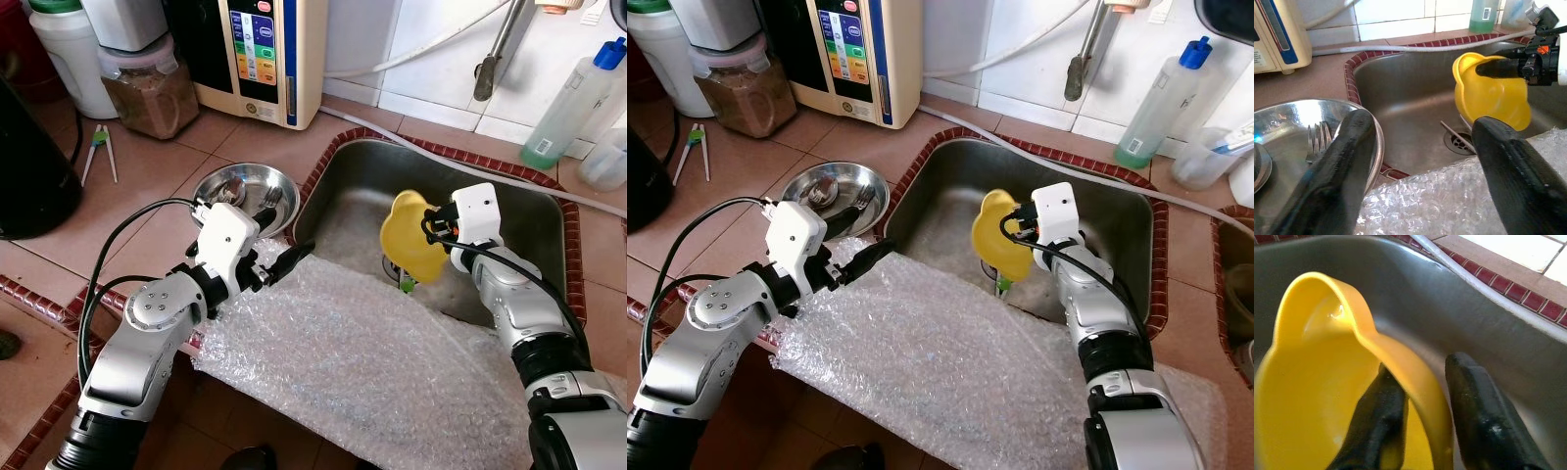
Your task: Kitchen organization
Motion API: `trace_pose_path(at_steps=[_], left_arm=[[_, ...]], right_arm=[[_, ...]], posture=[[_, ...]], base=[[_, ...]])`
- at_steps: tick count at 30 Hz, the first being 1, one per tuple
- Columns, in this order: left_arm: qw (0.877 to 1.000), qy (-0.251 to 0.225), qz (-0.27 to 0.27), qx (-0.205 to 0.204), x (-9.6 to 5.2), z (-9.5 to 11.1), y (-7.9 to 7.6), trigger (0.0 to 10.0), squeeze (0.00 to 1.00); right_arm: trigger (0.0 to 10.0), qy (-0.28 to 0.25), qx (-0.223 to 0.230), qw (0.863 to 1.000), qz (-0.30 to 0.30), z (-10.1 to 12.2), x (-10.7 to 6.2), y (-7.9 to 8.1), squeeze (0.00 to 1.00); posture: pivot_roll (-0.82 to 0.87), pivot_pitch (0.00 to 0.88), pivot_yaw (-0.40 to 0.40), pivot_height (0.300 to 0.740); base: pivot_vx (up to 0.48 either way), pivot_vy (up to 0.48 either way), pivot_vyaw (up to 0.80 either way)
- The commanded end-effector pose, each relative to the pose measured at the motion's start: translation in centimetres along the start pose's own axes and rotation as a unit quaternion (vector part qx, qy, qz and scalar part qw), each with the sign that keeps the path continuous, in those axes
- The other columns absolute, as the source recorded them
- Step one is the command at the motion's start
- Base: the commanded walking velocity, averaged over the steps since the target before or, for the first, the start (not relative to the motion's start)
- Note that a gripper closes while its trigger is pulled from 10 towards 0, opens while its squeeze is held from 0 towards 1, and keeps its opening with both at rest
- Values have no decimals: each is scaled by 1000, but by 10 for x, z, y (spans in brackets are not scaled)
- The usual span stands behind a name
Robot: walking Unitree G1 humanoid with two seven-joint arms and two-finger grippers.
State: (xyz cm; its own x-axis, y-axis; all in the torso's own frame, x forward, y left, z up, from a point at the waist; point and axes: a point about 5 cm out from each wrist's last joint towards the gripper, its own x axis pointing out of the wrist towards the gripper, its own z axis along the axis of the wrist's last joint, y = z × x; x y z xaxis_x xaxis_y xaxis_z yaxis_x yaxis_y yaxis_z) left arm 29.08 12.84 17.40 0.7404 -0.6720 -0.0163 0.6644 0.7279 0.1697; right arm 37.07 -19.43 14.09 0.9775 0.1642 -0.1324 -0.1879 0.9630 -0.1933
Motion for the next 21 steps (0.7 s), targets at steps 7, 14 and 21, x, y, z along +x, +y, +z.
trace_pose_path(at_steps=[7, 14, 21], left_arm=[[1000, -7, 21, 5, 2, 6, 5, 10000, 1000], [999, -8, 32, 12, 3, 7, 8, 10000, 1000], [999, -9, 39, 5, 3, 6, 7, 10000, 1000]], right_arm=[[10000, -11, 47, 998, 39, -11, -8, 22, 1000], [10000, 33, 135, 986, 94, -18, -7, 32, 1000], [10000, 42, 107, 988, 106, -17, -7, 29, 1000]], posture=[[53, 139, 8, 740], [53, 137, 6, 740], [53, 140, -2, 740]], base=[[0, 0, 0], [0, 0, 0], [0, 0, 0]])
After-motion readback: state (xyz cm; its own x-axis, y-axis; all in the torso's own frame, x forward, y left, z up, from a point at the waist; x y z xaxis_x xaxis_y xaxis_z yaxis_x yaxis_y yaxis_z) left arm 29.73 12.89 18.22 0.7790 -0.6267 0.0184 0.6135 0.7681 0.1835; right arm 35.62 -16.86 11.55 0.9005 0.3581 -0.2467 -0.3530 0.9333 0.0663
